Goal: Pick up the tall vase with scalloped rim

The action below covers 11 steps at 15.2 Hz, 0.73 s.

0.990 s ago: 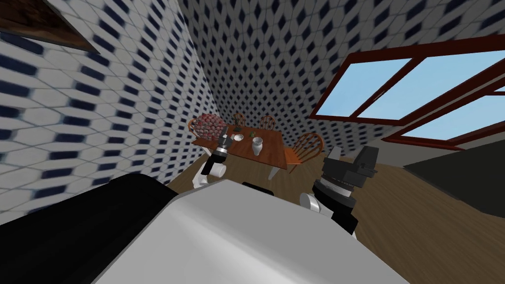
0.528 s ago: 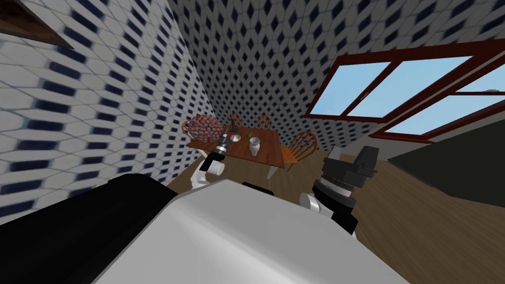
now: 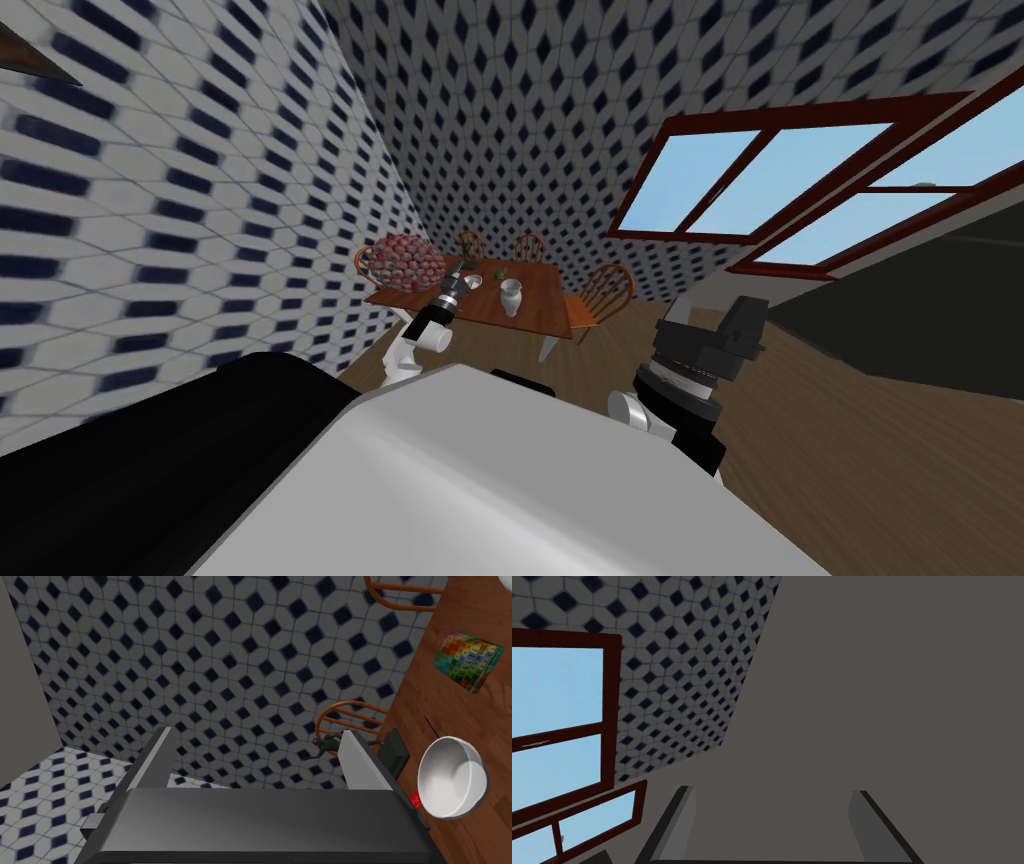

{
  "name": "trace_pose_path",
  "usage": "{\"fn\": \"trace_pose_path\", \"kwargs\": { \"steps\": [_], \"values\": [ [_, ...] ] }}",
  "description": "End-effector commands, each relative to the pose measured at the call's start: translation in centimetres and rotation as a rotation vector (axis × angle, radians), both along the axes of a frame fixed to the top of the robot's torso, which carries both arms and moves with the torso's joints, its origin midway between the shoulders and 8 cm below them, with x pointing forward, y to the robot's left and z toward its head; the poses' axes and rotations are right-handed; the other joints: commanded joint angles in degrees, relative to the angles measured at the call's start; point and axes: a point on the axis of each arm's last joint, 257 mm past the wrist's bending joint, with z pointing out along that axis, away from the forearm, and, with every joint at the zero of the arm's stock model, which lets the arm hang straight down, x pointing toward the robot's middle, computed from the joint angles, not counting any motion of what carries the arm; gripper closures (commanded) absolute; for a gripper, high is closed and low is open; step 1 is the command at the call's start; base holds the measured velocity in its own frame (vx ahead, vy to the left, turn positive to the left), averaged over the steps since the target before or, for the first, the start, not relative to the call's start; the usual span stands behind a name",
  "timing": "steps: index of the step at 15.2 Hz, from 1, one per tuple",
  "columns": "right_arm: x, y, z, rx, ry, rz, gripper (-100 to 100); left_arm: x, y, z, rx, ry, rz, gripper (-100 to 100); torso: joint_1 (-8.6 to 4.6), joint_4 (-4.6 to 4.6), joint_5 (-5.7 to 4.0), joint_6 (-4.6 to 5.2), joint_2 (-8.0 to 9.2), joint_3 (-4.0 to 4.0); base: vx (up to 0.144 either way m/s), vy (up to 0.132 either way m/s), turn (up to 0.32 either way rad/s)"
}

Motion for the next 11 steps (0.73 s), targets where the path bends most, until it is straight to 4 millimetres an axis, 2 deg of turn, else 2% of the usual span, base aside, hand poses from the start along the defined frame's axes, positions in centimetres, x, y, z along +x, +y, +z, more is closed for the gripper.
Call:
{"fn": "trace_pose_path", "kwargs": {
  "steps": [1,11],
  "values": [
    [0.0,0.0,0.0,0.000,0.000,0.000,0,0.3,0.9,-0.4,-0.025,0.033,0.005,-100,0.00,0.00,0.00,0.00,0.00,0.00,0.017,-0.004,-0.187],
    [0.0,0.0,0.0,0.000,0.000,0.000,0,1.0,2.7,-3.8,-0.080,0.195,0.030,-100,-0.01,0.00,0.00,0.01,-0.01,0.00,0.013,-0.003,-0.094]
  ]
}}
